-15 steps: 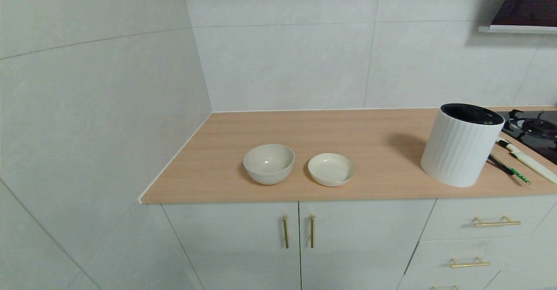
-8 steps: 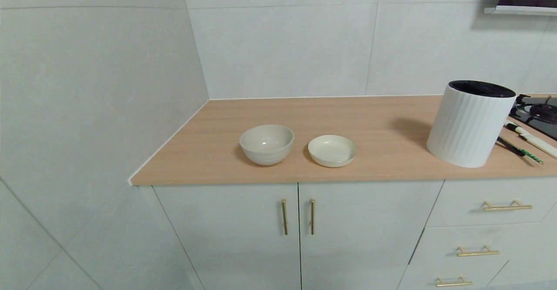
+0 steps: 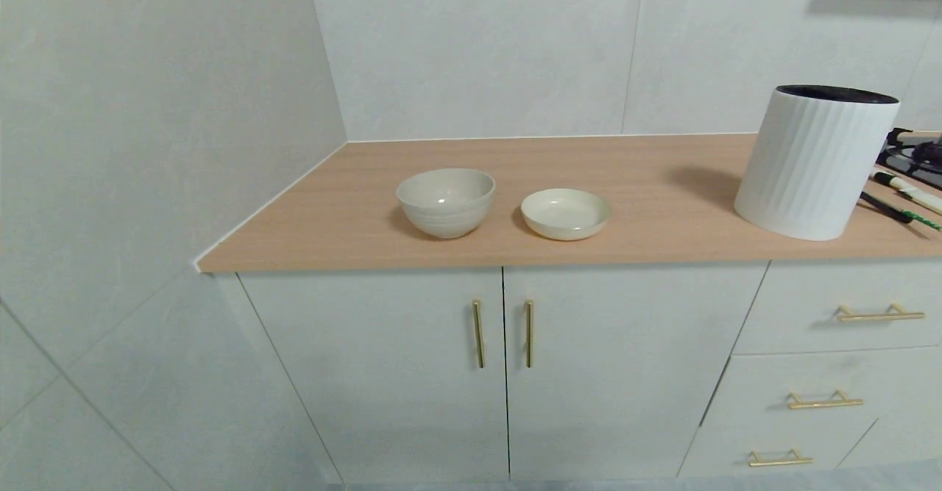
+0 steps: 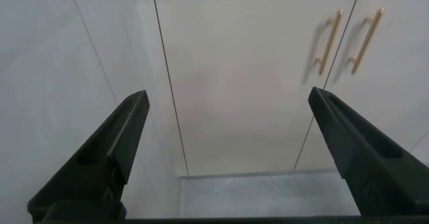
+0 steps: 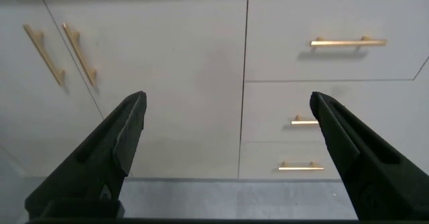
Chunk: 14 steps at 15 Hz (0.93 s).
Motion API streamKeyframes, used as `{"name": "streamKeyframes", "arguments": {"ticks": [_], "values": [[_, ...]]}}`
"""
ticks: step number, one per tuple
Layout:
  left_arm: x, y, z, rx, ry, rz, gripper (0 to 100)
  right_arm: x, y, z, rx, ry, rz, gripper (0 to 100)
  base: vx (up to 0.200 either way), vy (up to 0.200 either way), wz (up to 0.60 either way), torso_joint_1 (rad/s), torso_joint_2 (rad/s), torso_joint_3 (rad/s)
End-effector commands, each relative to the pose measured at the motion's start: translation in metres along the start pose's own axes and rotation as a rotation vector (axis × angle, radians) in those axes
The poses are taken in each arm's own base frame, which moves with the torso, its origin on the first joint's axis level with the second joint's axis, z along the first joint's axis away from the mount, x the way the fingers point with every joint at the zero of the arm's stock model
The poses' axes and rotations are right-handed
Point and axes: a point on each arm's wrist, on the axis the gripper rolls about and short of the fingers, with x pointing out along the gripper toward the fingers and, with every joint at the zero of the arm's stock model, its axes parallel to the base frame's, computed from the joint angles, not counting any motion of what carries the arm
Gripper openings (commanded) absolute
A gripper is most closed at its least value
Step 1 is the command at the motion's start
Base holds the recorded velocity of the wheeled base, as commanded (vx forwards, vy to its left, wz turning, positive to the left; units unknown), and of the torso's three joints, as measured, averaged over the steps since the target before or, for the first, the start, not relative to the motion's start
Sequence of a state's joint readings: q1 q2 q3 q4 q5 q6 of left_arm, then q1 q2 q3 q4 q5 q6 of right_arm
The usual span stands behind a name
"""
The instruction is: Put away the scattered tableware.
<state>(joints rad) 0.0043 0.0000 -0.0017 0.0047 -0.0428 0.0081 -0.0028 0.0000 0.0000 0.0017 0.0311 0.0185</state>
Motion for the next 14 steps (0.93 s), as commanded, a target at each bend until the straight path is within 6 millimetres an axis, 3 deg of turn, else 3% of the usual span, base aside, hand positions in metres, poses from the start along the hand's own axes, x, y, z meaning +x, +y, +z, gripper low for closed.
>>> {"name": "streamKeyframes", "arguments": {"ticks": [1, 11, 14], "values": [[0.0, 0.0, 0.0, 0.0, 0.0, 0.0, 100, 0.0001, 0.0, 0.0001, 0.0, 0.001, 0.001, 100, 0.0, 0.0, 0.0, -0.173, 0.48, 0.3], [0.0, 0.0, 0.0, 0.0, 0.0, 0.0, 100, 0.0001, 0.0, 0.0001, 0.0, 0.001, 0.002, 100, 0.0, 0.0, 0.0, -0.136, 0.46, 0.322], [0.0, 0.0, 0.0, 0.0, 0.0, 0.0, 100, 0.0001, 0.0, 0.0001, 0.0, 0.001, 0.001, 100, 0.0, 0.0, 0.0, -0.03, 0.16, 0.119]]}}
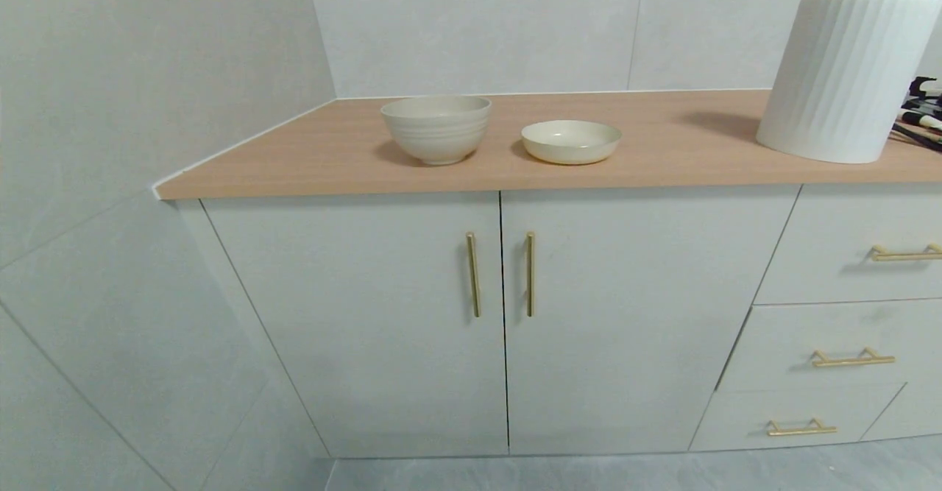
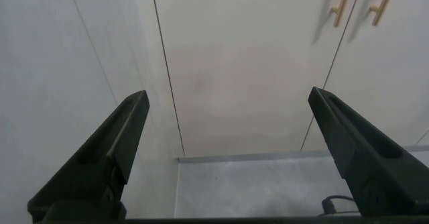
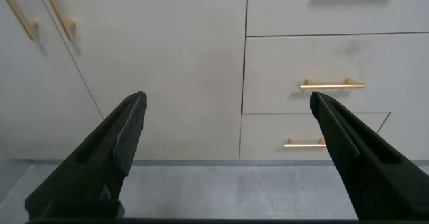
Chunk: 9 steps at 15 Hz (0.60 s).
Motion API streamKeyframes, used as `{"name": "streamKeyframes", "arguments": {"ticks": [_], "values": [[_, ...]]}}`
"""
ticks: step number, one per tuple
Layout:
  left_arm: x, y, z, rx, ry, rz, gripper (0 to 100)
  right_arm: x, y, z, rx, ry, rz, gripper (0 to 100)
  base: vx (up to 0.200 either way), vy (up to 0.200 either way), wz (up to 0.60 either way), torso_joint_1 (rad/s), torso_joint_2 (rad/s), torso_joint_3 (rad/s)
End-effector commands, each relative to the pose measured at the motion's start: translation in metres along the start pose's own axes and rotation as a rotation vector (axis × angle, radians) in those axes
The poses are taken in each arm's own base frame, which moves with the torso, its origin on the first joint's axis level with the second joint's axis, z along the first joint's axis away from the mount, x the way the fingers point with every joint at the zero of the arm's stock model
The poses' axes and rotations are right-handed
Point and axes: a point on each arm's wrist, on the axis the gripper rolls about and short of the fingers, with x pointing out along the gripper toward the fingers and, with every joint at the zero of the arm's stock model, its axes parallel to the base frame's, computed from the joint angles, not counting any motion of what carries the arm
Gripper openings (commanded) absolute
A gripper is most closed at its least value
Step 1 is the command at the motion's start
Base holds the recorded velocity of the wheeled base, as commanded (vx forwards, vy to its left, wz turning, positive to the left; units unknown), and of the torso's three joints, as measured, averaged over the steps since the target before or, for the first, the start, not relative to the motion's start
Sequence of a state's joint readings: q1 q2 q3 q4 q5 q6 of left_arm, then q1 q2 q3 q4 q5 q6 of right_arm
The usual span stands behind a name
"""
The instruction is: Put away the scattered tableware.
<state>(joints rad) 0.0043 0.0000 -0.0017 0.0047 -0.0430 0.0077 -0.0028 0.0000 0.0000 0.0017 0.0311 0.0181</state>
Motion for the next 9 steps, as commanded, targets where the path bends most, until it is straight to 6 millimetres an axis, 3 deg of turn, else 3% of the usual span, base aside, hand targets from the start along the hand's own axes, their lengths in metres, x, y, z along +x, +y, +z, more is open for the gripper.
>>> {"name": "streamKeyframes", "arguments": {"ticks": [1, 4, 7, 9], "values": [[0.0, 0.0, 0.0, 0.0, 0.0, 0.0, 100, 0.0001, 0.0, 0.0001, 0.0, 0.001, 0.001, 100, 0.0, 0.0, 0.0, 0.0, 0.0, 0.0], [0.0, 0.0, 0.0, 0.0, 0.0, 0.0, 100, 0.0001, 0.0, 0.0001, 0.0, 0.001, 0.001, 100, 0.0, 0.0, 0.0, 0.0, 0.0, 0.0], [0.0, 0.0, 0.0, 0.0, 0.0, 0.0, 100, 0.0001, -0.0001, 0.0001, 0.002, 0.001, -0.001, 100, 0.0, 0.0, 0.6, 0.002, 0.0, 0.004], [0.0, 0.0, 0.0, 0.0, 0.0, 0.0, 100, 0.0001, -0.0001, 0.0001, 0.002, 0.001, -0.001, 100, 0.0, 0.0, 0.0, 0.0, 0.0, 0.0]]}}
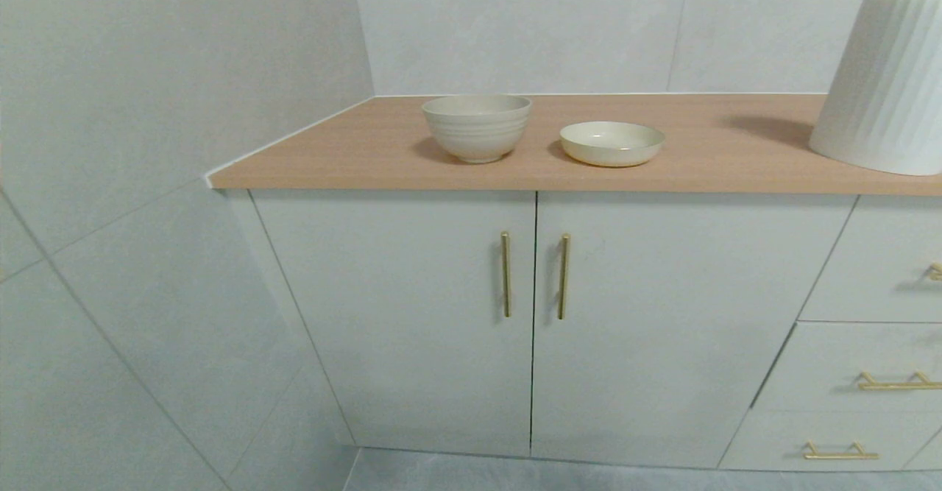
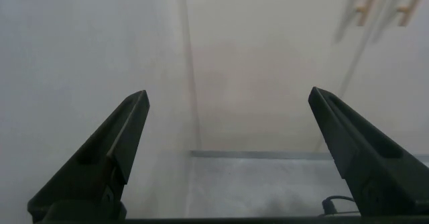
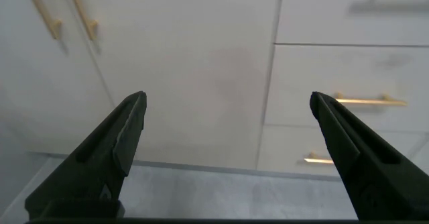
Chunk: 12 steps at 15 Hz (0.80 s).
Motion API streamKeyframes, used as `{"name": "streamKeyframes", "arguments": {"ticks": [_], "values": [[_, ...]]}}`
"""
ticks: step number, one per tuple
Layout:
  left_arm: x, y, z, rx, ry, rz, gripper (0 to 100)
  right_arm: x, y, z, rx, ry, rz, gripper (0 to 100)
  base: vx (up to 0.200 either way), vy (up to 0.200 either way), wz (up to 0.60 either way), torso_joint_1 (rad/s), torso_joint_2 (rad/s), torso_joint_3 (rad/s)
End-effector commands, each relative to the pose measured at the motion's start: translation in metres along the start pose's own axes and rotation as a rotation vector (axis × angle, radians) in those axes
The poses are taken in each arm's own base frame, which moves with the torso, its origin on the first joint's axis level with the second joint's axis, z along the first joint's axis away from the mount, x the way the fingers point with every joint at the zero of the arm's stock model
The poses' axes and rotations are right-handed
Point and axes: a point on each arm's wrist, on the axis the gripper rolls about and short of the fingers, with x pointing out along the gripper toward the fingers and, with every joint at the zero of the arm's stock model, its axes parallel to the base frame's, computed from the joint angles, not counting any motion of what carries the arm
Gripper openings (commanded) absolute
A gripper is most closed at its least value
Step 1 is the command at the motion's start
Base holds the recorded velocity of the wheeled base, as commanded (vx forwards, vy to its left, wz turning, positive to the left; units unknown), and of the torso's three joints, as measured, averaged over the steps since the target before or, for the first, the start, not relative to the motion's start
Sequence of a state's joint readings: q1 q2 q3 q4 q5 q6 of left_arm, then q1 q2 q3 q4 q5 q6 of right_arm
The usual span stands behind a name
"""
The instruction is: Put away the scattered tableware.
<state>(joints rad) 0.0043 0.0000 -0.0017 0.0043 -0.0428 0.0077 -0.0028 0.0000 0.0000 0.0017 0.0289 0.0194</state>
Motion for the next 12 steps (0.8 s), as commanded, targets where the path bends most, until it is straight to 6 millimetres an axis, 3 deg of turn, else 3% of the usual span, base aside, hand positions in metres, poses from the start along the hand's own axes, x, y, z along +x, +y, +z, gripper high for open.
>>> {"name": "streamKeyframes", "arguments": {"ticks": [1, 12], "values": [[0.0, 0.0, -0.0001, 0.0, 0.001, 0.0, 100, 0.0001, 0.0, 0.0001, 0.001, 0.001, 0.001, 100, 0.0, 0.0, 0.0, 0.0, 0.0, 0.0], [0.0, 0.0, -0.0001, 0.002, 0.001, 0.0, 100, 0.0, -0.0001, 0.0002, -0.004, -0.002, 0.0, 100, 0.0, 0.0, 0.0, 0.0, 0.0, 0.0]]}}
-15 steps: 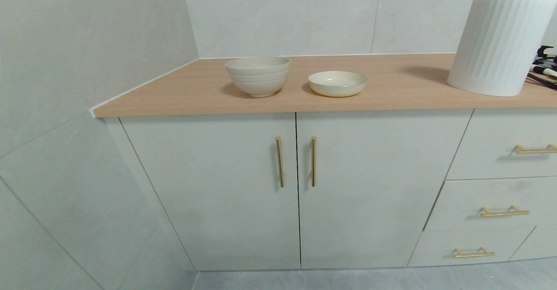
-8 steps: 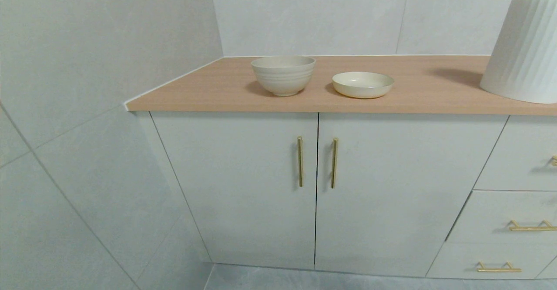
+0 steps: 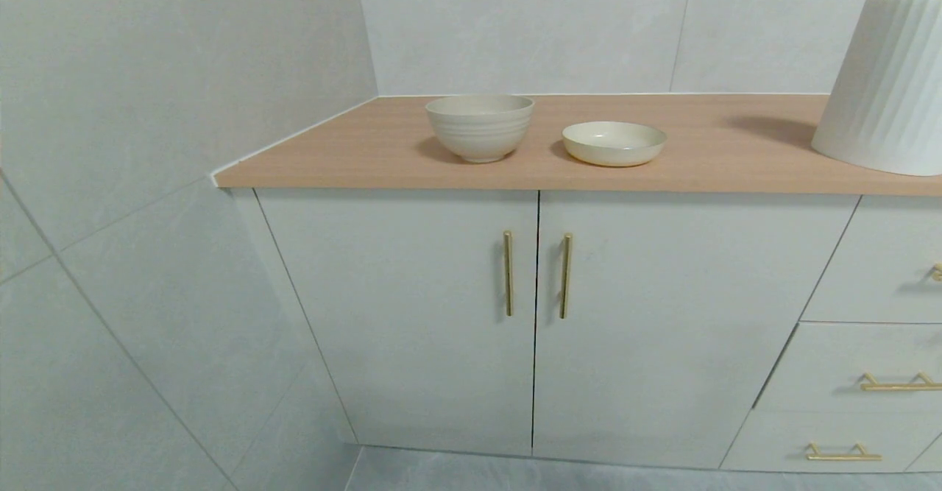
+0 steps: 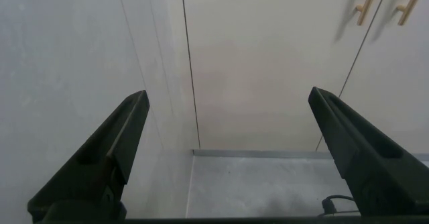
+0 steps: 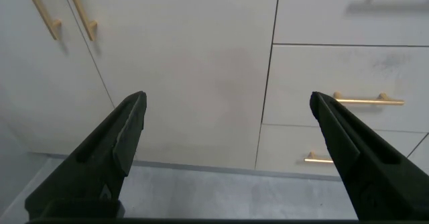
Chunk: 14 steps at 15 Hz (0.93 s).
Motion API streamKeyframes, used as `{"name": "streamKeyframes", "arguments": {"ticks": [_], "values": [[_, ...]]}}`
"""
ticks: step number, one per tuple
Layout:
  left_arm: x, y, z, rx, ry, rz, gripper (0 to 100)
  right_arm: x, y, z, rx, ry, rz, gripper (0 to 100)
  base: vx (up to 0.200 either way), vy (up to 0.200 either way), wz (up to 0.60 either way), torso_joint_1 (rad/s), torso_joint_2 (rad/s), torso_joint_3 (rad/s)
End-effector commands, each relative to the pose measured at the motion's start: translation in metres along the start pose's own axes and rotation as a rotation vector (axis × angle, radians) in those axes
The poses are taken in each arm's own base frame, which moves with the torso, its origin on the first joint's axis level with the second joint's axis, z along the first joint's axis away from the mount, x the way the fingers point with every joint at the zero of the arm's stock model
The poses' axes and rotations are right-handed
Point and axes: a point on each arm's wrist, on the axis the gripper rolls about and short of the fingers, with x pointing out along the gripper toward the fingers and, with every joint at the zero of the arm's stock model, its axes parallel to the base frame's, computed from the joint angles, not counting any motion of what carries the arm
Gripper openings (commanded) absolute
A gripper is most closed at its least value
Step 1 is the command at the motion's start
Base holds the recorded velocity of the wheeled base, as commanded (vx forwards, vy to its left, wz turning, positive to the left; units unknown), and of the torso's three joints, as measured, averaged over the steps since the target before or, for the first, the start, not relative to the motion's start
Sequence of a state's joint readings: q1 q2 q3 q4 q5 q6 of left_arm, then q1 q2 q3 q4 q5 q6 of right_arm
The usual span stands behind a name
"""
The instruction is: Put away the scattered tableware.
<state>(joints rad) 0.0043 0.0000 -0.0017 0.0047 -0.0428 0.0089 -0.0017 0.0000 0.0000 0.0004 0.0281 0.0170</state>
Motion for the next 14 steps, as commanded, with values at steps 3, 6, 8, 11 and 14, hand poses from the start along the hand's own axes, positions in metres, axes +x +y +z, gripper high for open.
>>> {"name": "streamKeyframes", "arguments": {"ticks": [3, 6, 8, 11, 14], "values": [[0.0, 0.0, 0.0, 0.0, 0.0, 0.0, 100, -0.009, 0.002, 0.04, 0.055, -0.141, 0.072, 100, 0.0, 0.0, 0.0, 0.0, 0.0, 0.0], [0.0, 0.0, 0.0, 0.0, 0.0, 0.0, 100, 0.015, 0.01, 0.058, 0.097, 0.145, 0.485, 100, 0.0, 0.0, 0.0, 0.0, 0.0, 0.0], [0.0, 0.0, 0.0, 0.002, 0.0, 0.0, 100, 0.047, 0.013, 0.075, 0.145, 0.313, 0.562, 100, 0.0, 0.0, 0.0, 0.0, 0.0, 0.0], [0.0, 0.0, 0.0, 0.005, -0.001, 0.0, 100, 0.098, 0.026, 0.098, 0.149, 0.493, 0.683, 100, 0.0, 0.0, 0.0, 0.0, 0.0, 0.0], [0.0, 0.0, 0.0, 0.006, 0.0, 0.0, 100, 0.155, 0.061, 0.102, 0.087, 0.61, 0.735, 100, 0.0, 0.0, 0.0, 0.0, 0.0, 0.0]]}}
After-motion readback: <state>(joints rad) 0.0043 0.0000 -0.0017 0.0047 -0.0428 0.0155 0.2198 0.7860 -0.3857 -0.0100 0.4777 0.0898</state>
